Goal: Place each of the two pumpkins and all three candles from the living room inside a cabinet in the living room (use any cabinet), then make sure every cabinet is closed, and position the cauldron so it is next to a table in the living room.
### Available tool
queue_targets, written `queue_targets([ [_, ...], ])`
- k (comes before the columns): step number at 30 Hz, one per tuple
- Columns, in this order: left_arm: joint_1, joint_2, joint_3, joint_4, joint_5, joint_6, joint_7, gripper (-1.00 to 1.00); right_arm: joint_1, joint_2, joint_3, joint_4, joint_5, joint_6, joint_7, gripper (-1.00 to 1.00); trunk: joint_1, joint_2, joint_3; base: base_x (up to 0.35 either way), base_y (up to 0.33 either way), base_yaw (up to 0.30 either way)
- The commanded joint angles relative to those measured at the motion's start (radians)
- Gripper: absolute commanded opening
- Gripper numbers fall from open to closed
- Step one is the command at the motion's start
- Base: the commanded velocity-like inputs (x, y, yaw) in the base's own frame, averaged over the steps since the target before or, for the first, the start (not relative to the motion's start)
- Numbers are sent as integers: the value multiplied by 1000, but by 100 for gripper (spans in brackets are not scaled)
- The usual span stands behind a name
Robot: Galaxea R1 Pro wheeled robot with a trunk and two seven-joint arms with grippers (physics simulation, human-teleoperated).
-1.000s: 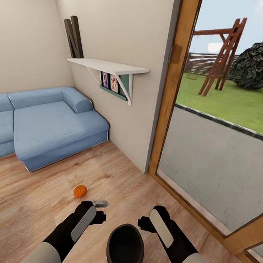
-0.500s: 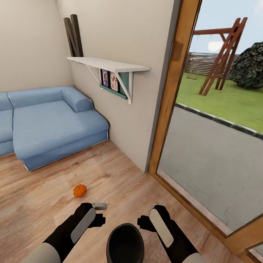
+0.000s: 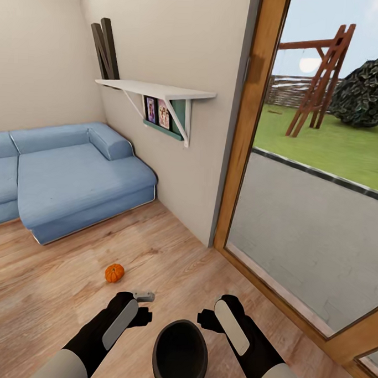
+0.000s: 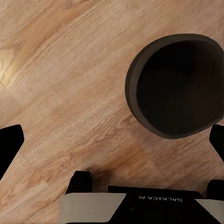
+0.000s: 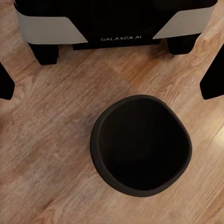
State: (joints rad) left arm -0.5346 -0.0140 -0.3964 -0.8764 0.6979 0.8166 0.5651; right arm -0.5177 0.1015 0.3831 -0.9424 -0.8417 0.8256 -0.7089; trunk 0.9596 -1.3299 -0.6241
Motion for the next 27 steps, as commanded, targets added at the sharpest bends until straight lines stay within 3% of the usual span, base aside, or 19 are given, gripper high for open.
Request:
queue_targets([
  [1,-1,0,-2,-1,11,-5,10,100,-1,0,2,-1,-10,0,-10,100,4,-8,-4,0,0,0],
  [10,-1,1,-2,1,14,-49,9,100,-1,0,3,-3,-7,-3,-9,100,38,-71,-32,0,0,0],
  [17,-1,-1,-2,50,13,-51,7,100,-1,0,50,8,-5,-19,-9,100,65,-120,-54,0,0,0],
  [27,-1,-10,-10,78,15,-53,7,100,-1,1,75,33,3,-57,-9,100,104,-190,-86,0,0,0],
])
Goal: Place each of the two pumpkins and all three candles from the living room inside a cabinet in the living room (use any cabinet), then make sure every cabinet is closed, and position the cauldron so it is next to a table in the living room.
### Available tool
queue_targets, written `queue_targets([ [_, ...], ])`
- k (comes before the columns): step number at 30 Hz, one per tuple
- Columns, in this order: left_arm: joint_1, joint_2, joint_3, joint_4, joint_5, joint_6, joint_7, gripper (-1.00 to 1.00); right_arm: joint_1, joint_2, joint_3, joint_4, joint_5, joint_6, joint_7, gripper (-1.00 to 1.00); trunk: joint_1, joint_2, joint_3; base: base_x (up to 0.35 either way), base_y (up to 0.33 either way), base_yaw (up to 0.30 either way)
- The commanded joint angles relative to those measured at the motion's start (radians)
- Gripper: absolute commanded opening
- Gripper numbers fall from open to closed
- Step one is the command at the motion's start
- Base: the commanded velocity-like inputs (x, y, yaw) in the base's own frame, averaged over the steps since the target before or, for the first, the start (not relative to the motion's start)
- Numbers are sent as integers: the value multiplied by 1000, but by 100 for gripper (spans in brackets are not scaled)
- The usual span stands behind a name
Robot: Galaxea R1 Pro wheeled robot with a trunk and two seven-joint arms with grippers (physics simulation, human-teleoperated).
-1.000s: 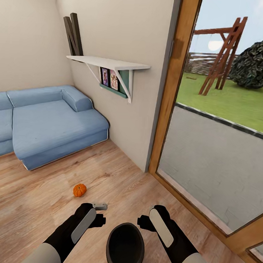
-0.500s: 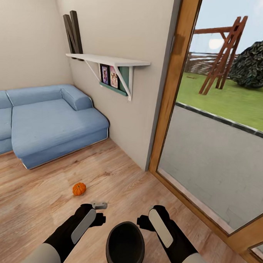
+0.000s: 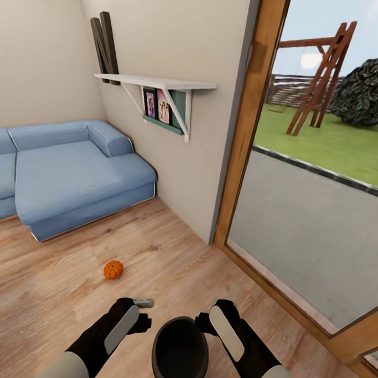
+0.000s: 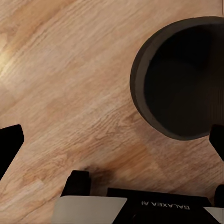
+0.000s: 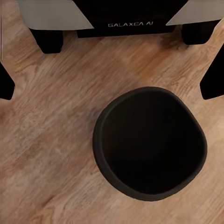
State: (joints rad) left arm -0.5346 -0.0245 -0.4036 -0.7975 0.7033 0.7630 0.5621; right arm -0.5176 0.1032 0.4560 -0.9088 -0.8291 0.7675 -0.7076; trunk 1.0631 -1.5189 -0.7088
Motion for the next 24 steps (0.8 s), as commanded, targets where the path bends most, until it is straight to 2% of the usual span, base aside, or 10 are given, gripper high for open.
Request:
queue_targets([
  [1,-1,-6,-3,1,10,1,10,100,-1,0,9,7,-9,-1,-10,100,4,-8,-4,0,0,0],
  [3,-1,-17,-5,14,9,1,10,100,-1,0,17,21,-8,-4,-10,100,12,-22,-10,0,0,0],
  [9,-1,-24,-7,36,9,-14,10,100,-1,10,22,34,-8,-5,-10,100,35,-64,-29,0,0,0],
  [16,-1,-25,-9,40,-1,-23,-45,100,-1,19,23,37,-8,-4,-10,100,61,-113,-51,0,0,0],
  [24,-1,-25,-9,40,-4,-32,-55,100,-1,20,23,38,-8,-4,-10,100,92,-169,-76,0,0,0],
])
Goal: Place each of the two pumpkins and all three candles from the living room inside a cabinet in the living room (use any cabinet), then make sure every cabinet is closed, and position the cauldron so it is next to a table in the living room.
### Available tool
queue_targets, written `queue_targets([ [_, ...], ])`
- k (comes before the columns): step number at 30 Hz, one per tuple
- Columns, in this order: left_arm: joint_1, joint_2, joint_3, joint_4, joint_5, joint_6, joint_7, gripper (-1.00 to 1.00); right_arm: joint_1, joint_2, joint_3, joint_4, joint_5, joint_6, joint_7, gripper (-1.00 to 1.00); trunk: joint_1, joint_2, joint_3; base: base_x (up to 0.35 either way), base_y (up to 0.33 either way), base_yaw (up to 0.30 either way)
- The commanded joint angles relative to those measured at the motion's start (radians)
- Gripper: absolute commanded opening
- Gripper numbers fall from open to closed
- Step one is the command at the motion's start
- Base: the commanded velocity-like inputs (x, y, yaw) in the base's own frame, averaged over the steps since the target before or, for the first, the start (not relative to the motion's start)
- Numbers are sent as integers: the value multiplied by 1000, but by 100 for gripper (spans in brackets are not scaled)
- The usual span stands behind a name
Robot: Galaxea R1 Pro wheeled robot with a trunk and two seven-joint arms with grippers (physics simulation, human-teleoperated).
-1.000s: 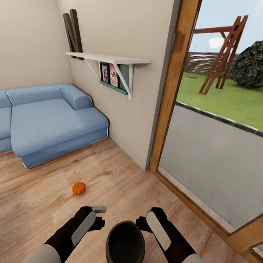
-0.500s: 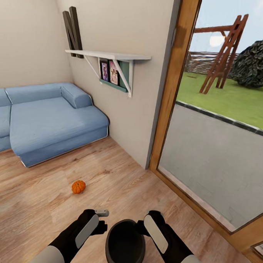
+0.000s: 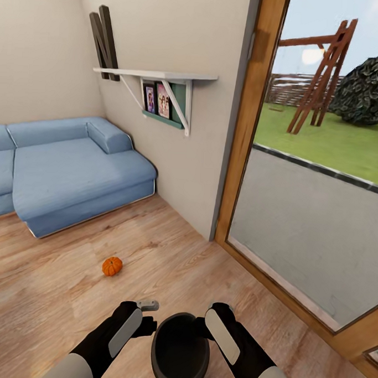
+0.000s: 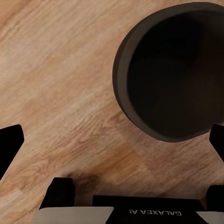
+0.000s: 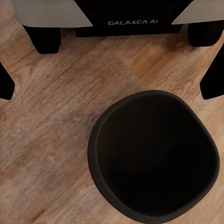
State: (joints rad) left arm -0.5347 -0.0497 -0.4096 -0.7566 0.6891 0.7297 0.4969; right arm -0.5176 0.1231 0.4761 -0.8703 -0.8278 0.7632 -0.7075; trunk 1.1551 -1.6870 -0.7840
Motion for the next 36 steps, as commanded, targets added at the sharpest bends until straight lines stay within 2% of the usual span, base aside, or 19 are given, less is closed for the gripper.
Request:
queue_targets([
  [1,-1,0,-3,-1,10,-1,10,100,-1,0,3,-1,-10,1,-10,100,4,-8,-4,0,0,0],
  [15,-1,-6,-6,8,10,-18,9,100,-1,-2,3,3,-8,-1,-10,100,58,-106,-48,0,0,0],
  [19,-1,-18,-28,18,9,-31,9,100,-1,-2,3,28,0,-14,-10,100,73,-134,-61,0,0,0],
  [22,-1,-22,-54,25,9,-64,9,100,-1,-2,3,37,27,-45,-10,100,84,-155,-70,0,0,0],
  [34,-1,-24,-64,29,10,-90,9,100,-1,-1,3,42,40,-57,-10,100,130,-239,-108,0,0,0],
  [36,-1,-28,-80,29,10,-90,9,100,-1,-1,3,42,41,-57,-9,100,138,-253,-114,0,0,0],
])
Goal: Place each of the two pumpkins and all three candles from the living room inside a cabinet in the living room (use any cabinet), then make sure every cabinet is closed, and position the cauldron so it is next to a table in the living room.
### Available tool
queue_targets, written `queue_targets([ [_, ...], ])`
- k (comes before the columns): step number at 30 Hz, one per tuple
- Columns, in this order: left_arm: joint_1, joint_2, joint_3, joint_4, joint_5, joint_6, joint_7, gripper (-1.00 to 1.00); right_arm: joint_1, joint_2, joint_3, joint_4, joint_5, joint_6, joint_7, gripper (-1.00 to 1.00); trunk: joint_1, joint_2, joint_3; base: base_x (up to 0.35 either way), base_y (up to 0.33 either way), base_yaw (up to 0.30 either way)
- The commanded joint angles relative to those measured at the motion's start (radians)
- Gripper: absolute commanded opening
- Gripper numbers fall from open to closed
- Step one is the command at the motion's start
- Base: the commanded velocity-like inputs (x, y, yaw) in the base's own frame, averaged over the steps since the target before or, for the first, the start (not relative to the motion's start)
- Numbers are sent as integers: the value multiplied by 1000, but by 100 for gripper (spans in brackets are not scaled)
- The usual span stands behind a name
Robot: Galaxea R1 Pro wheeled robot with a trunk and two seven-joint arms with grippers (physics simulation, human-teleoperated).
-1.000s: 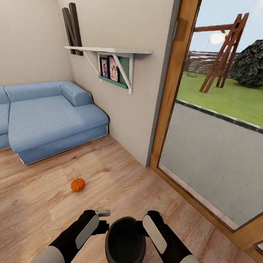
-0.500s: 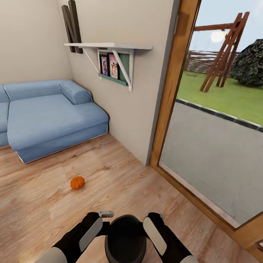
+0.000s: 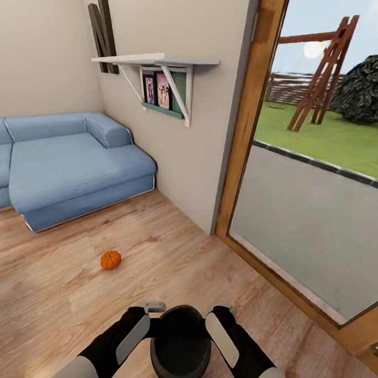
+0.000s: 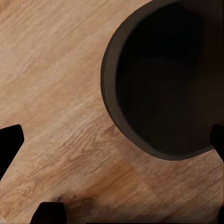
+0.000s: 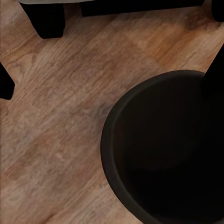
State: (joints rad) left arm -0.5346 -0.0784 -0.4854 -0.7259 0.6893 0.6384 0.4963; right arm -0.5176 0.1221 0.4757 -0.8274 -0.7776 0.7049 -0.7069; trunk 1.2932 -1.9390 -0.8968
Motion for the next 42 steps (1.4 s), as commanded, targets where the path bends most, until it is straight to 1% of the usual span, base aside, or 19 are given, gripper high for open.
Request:
queue_targets([
  [1,-1,0,-10,-1,11,0,10,100,-1,-1,3,-1,-10,0,-10,100,4,-8,-4,0,0,0],
  [4,-1,-1,-19,-1,11,-5,10,100,-1,-1,3,-1,-9,-1,-10,100,15,-29,-14,0,0,0],
  [9,-1,-1,-22,-1,12,-7,10,100,-1,-1,4,0,-9,-55,-2,100,34,-64,-29,0,0,0],
  [13,-1,-1,-22,3,11,-9,10,100,-1,-1,4,2,-9,-70,14,100,50,-92,-42,0,0,0],
  [18,-1,-1,-23,10,10,-28,10,100,-9,-1,6,37,-9,-118,22,100,69,-127,-57,0,0,0],
  [20,-1,-1,-23,11,10,-31,10,100,-24,-1,16,70,-9,-130,40,100,77,-141,-64,0,0,0],
  [23,-1,-1,-22,11,10,-35,10,100,-42,-1,35,121,-9,-143,72,100,88,-162,-73,0,0,0],
  [26,-1,-1,-22,11,10,-49,10,100,-48,-1,41,139,-9,-150,83,100,100,-183,-82,0,0,0],
  [33,-1,-1,-22,11,10,-56,10,100,-50,-1,44,145,-8,-155,87,100,126,-232,-104,0,0,0],
  [37,-1,-1,-22,11,10,-57,10,100,-50,-1,45,147,-9,-187,92,100,142,-260,-117,0,0,0],
  [42,-1,-1,-22,11,10,-63,10,100,-50,-1,46,148,-9,-197,93,100,161,-295,-133,0,0,0],
])
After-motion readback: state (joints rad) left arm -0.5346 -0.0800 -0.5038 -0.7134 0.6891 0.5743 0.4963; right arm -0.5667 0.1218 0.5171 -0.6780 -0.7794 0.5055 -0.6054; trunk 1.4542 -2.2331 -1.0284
